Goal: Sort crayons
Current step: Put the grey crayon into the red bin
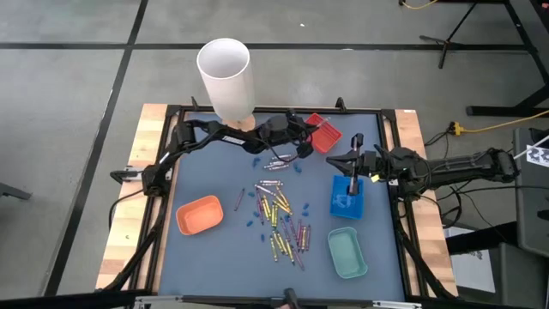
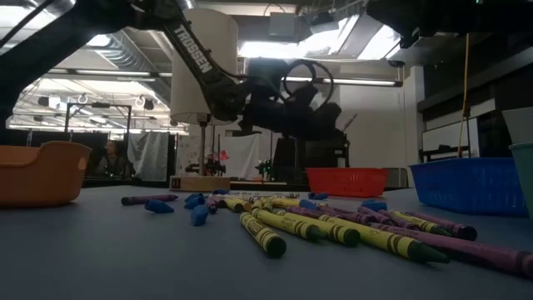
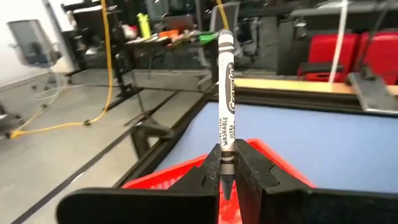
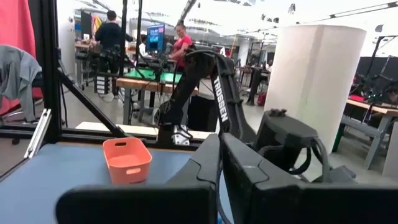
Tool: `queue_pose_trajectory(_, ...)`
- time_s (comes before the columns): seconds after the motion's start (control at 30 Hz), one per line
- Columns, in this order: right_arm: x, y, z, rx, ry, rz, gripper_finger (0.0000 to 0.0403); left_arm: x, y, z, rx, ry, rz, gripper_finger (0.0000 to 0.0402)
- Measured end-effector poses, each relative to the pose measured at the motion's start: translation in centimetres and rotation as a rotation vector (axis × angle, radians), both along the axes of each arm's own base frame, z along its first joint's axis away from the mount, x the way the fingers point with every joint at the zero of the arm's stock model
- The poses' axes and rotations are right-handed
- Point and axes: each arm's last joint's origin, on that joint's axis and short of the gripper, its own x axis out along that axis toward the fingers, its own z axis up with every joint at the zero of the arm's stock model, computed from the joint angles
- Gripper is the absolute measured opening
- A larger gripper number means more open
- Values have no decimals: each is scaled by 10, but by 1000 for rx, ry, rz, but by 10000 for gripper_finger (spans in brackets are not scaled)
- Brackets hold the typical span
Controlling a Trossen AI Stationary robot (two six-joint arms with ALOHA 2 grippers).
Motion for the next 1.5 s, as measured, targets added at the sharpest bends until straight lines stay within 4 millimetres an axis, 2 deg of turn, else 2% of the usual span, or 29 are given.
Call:
queue_pose_trajectory(0.13, 1, 0, 0, 0, 1, 0, 19, 0, 0, -1, -6, 17, -1, 40)
queue_pose_trajectory(0.4, 2, 0, -2, 0, 9, 1, 19, 0, -1, -3, -14, 34, -4, 120)
queue_pose_trajectory(0.53, 2, 0, -2, 6, 8, 2, 19, 0, -5, 1, -44, 41, -8, 144)
queue_pose_trajectory(0.73, 2, 2, -2, 26, 8, 53, 19, -5, -20, 22, -86, 162, -34, 157)
queue_pose_trajectory(0.93, 2, 3, -2, 20, 10, 110, 19, -16, -39, 49, -138, 279, -93, 149)
queue_pose_trajectory(1.17, 2, 3, -2, 14, 9, 97, 19, -38, -72, 89, -359, 353, -156, 134)
queue_pose_trajectory(1.37, 2, 2, -6, 16, 49, 81, 19, -61, -93, 126, -294, 408, -234, 125)
queue_pose_trajectory(1.5, 3, 3, -10, 15, 92, 93, 19, -81, -108, 143, -287, 487, -333, 124)
